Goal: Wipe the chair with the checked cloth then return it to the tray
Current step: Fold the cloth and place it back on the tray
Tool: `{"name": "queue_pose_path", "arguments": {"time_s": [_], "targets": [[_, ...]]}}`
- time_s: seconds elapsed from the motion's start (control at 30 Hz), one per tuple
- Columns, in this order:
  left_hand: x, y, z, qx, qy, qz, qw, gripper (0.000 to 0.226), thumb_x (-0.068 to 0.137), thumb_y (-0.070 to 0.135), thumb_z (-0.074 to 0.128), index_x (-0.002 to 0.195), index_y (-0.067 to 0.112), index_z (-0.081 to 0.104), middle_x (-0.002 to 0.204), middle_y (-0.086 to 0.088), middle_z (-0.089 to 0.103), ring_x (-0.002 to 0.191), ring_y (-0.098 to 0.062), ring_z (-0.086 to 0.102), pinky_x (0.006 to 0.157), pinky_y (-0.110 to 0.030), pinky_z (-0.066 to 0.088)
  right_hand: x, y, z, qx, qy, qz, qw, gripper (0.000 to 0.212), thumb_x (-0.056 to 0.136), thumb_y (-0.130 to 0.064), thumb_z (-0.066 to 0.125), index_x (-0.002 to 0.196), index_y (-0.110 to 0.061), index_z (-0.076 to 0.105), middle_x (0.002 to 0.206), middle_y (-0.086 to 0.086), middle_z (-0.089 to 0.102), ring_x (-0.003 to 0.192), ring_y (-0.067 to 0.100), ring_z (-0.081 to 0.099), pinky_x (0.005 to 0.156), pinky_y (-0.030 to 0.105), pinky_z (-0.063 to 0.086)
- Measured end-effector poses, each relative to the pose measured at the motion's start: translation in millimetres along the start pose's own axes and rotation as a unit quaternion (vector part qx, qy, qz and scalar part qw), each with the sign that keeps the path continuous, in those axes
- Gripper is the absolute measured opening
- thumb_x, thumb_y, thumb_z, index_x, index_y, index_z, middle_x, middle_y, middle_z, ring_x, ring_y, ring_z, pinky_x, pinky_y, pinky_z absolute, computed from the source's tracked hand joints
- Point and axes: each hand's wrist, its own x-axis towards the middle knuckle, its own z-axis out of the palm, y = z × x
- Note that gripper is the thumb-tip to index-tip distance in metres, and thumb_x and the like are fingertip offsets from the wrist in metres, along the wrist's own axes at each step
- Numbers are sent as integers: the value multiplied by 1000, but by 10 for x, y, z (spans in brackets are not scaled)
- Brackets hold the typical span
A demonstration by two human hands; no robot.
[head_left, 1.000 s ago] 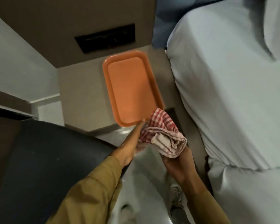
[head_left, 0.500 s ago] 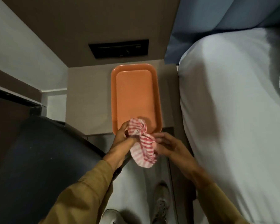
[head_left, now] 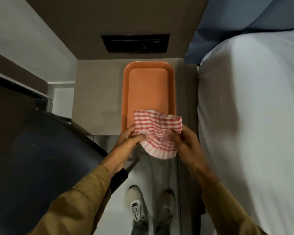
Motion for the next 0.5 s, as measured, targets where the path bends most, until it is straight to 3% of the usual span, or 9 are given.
{"name": "queue_pose_path", "arguments": {"time_s": [0.07, 0.17, 0.2, 0.3, 0.4, 0.5], "targets": [[8, 80, -92, 19, -34, 30, 999, 41, 83, 31, 86, 123, 37, 78, 131, 2, 80, 125, -14, 74, 113, -36, 56, 37, -56, -48, -19, 1, -36, 999, 33, 104, -12, 59, 136, -9, 69, 125, -9, 82, 120, 9, 77, 99, 20, 61], [-7, 271, -119, 49, -80, 42, 995, 49, 88, 39, 87, 135, 39, 72, 136, 8, 78, 129, -9, 72, 104, -16, 58, 124, -160, -70, -46, -4, -49, 998, 32, 104, -14, 57, 134, -11, 69, 129, -5, 79, 121, 8, 76, 99, 21, 62], [-1, 313, -99, 59, -57, 48, 995, 46, 91, 36, 85, 135, 35, 73, 133, 9, 79, 126, -9, 74, 102, -14, 58, 141, -184, -62, -51, -5, -45, 998, 30, 106, -9, 56, 132, -14, 70, 128, -6, 79, 121, 8, 76, 100, 22, 62], [34, 396, -42, 82, 42, 74, 993, 32, 99, 22, 76, 131, 16, 75, 121, 6, 84, 113, -9, 79, 106, -27, 61, 180, -228, 24, -53, 10, -31, 998, 30, 108, -7, 57, 131, -20, 71, 123, -10, 81, 115, 5, 78, 95, 19, 62], [59, 421, -6, 57, 69, 96, 991, 27, 105, 24, 67, 128, 13, 75, 117, 7, 84, 108, -8, 81, 93, -20, 65, 195, -211, 101, -35, 47, -9, 998, 30, 110, -18, 57, 137, -15, 69, 125, -5, 81, 111, 5, 80, 94, 21, 65], [86, 394, 67, 33, 86, 108, 990, 34, 110, 29, 58, 137, 12, 69, 124, 2, 82, 111, -12, 80, 91, -20, 65, 234, -154, 207, -85, 91, -33, 992, 32, 111, -23, 54, 140, -13, 65, 121, -16, 79, 109, -4, 78, 90, 15, 63]]}}
